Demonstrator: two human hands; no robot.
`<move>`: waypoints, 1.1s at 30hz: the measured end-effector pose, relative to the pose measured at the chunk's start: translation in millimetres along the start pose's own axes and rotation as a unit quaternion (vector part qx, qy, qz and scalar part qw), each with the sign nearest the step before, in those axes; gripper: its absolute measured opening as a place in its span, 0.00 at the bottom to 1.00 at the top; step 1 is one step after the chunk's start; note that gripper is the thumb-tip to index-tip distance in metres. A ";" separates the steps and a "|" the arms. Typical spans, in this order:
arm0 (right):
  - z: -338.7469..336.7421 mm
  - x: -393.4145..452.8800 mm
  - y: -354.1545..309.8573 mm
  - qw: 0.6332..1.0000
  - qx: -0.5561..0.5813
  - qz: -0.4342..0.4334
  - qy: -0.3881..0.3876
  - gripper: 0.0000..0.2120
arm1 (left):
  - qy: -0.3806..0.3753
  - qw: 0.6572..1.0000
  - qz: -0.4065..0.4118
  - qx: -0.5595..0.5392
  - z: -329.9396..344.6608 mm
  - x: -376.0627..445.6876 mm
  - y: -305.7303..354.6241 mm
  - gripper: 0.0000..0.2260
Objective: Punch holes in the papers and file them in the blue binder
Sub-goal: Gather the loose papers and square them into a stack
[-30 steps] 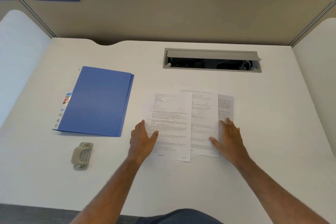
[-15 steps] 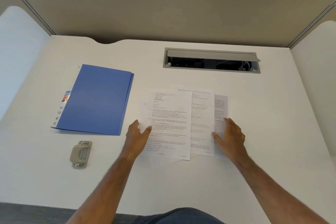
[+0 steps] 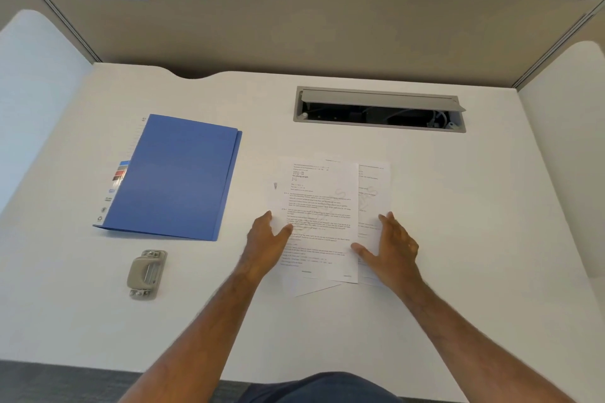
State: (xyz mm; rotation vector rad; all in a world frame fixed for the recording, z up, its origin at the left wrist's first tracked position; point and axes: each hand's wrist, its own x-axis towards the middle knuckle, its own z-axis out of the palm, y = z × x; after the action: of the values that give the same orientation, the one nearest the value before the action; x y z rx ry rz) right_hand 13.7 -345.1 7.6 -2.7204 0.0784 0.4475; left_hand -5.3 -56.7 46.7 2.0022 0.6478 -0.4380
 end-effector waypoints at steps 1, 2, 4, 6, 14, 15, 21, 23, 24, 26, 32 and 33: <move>0.7 -0.7 -3.7 1.000 0.000 -0.004 -0.001 0.49 | -0.004 1.000 0.001 -0.009 3.0 0.3 1.8 0.33; 2.2 -2.6 -7.2 1.000 -0.004 -0.009 -0.004 0.50 | -0.009 1.000 -0.001 -0.019 5.6 -1.5 4.3 0.33; 5.0 -4.8 -13.9 1.000 -0.017 -0.021 -0.012 0.51 | -0.021 0.998 -0.015 -0.055 9.4 -1.3 10.3 0.31; 7.2 -6.8 -19.9 0.999 -0.026 -0.024 -0.017 0.52 | -0.048 0.994 -0.028 -0.089 9.2 0.4 14.5 0.32; 8.3 -9.4 -24.7 0.999 -0.048 -0.022 -0.002 0.53 | -0.076 0.954 -0.098 -0.271 3.7 6.9 13.7 0.07; 8.3 -9.6 -24.6 0.999 -0.049 -0.022 -0.002 0.54 | -0.079 0.947 -0.116 -0.290 3.3 5.7 14.4 0.10; 8.7 -9.1 -25.4 0.998 -0.060 -0.019 0.002 0.53 | -0.084 0.948 -0.127 -0.280 9.8 13.0 14.8 0.30; 8.0 -9.4 -25.5 0.998 -0.059 -0.020 0.003 0.53 | -0.081 0.955 -0.122 -0.258 8.8 14.5 18.9 0.21; 8.0 -9.3 -25.2 0.998 -0.059 -0.020 0.004 0.53 | -0.083 0.958 -0.120 -0.249 7.7 14.3 21.7 0.15; 8.6 -9.6 -25.0 0.998 -0.060 -0.020 0.005 0.53 | -0.092 0.958 -0.114 -0.247 6.4 13.9 27.4 0.10; 11.6 -7.5 -22.1 0.998 -0.057 -0.017 0.003 0.54 | -0.093 0.969 -0.078 -0.214 18.0 19.0 27.0 0.09; 11.9 -7.5 -21.7 0.998 -0.056 -0.016 0.001 0.54 | -0.090 0.971 -0.075 -0.208 20.7 20.1 25.5 0.10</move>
State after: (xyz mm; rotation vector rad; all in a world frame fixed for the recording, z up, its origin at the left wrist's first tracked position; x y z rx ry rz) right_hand 5.6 -320.6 7.4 -2.8277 0.0117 0.4521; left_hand 25.3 -79.9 43.2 1.5054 0.7128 -0.5212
